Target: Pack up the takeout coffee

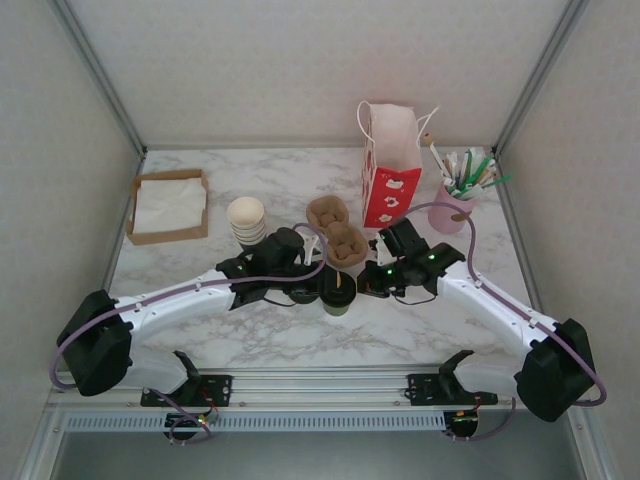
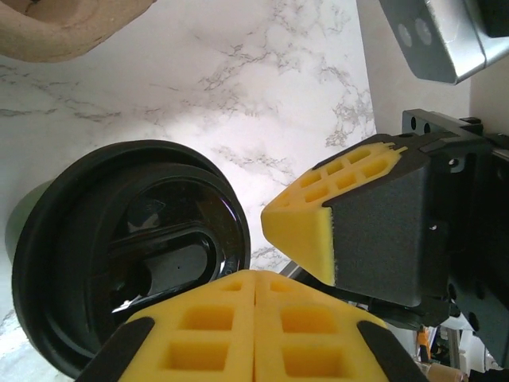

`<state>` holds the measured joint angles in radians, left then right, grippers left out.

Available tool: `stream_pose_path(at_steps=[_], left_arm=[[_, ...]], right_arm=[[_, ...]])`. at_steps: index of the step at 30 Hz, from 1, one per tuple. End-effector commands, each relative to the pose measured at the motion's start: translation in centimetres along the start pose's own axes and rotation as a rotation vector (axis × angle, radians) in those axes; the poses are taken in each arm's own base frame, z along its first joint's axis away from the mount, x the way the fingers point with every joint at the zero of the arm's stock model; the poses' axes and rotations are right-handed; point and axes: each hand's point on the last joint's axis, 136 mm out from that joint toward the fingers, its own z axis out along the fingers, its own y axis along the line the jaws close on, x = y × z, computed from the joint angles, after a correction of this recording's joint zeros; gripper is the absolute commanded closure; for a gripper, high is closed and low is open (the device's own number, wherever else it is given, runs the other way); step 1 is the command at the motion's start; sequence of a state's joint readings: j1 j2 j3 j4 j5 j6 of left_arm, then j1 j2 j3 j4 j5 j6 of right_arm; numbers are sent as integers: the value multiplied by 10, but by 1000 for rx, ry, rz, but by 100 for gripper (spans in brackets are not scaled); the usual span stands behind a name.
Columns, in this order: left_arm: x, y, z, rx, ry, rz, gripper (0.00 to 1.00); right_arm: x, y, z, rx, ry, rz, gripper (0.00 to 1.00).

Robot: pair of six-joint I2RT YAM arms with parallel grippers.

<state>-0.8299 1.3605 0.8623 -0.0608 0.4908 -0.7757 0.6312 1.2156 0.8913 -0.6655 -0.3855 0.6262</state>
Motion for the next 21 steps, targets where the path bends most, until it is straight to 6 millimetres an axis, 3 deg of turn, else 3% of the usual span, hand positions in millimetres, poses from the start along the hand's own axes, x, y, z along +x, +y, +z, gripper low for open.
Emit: stream_pose_path(at_steps=[1, 16, 21], left_arm=[[-6, 4, 1, -25, -13, 18, 93], [4, 18, 9, -46, 15, 5, 94], [15, 35, 14, -76, 36, -13, 94]], right_arm=[[2, 4, 6, -22, 17, 9, 100], [8, -8, 20, 8, 50, 30, 100], [19, -28, 32, 68, 86, 65, 100]])
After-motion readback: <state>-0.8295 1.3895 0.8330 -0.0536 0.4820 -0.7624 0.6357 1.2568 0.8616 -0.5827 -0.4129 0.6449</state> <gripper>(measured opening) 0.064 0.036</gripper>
